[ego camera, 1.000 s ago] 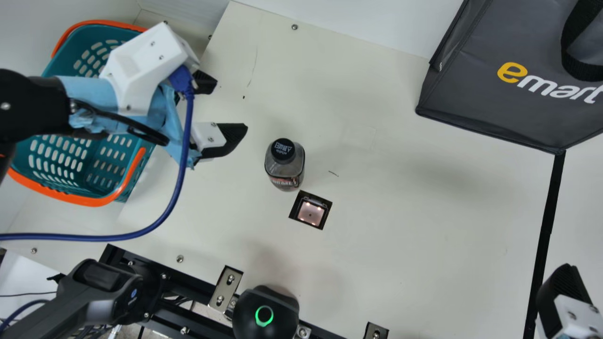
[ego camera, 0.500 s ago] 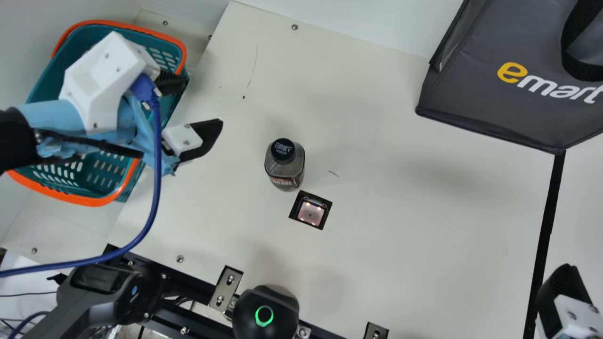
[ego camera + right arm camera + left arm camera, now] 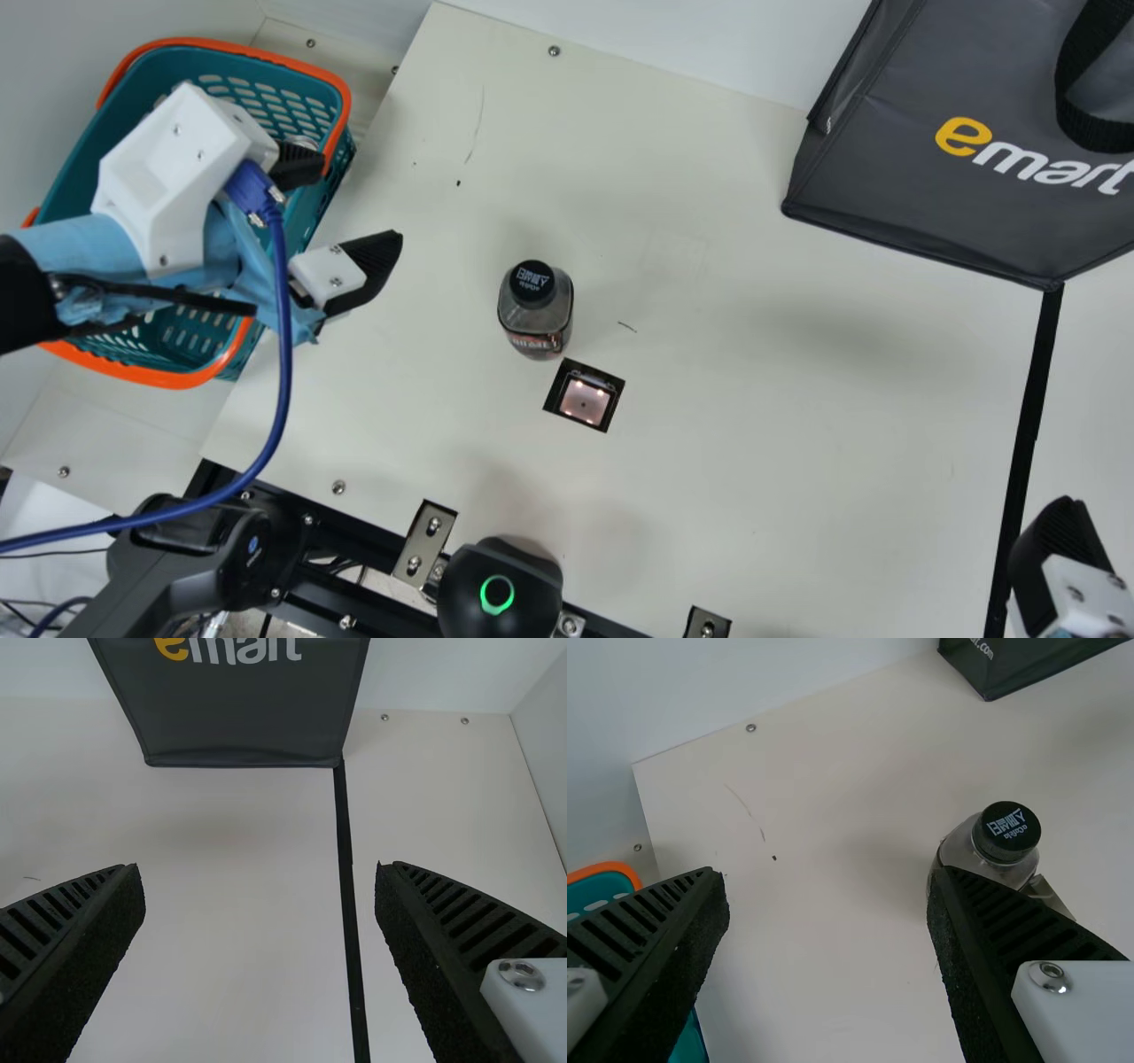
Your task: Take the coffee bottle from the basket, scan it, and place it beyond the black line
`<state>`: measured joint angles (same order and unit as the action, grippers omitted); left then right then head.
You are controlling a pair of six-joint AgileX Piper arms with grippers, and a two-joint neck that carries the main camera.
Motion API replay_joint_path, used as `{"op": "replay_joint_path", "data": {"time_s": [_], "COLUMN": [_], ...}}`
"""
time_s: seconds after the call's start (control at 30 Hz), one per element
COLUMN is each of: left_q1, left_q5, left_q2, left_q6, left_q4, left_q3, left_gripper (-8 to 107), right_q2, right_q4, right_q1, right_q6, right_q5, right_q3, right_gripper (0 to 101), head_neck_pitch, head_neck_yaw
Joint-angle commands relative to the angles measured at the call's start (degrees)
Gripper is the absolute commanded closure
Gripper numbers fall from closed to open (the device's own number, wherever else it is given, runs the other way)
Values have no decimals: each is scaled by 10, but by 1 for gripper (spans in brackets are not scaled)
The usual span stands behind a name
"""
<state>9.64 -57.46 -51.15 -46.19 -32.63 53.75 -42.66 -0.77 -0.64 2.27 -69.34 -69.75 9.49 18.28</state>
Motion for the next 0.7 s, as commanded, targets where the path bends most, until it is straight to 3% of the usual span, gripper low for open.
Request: {"op": "replay_joint_path", "data": {"time_s": [0.0, 0.27, 0.67], "left_q1": [0, 0, 0], "left_q5": [0, 0, 0], "left_q2": [0, 0, 0], "left_q6": [0, 0, 0], "left_q4": [0, 0, 0], "left_q3": [0, 0, 0], "left_gripper": [9, 9, 9], "right_q2": [0, 0, 0], "right_q4": [0, 0, 0], "right_q1": [0, 0, 0], "right_q6": [0, 0, 0], "right_q5": [0, 0, 0], "right_q3": [0, 0, 0], "right_gripper": [10, 10, 10], "head_neck_pitch": [-16, -16, -16], "head_neck_yaw": [1, 1, -159]}}
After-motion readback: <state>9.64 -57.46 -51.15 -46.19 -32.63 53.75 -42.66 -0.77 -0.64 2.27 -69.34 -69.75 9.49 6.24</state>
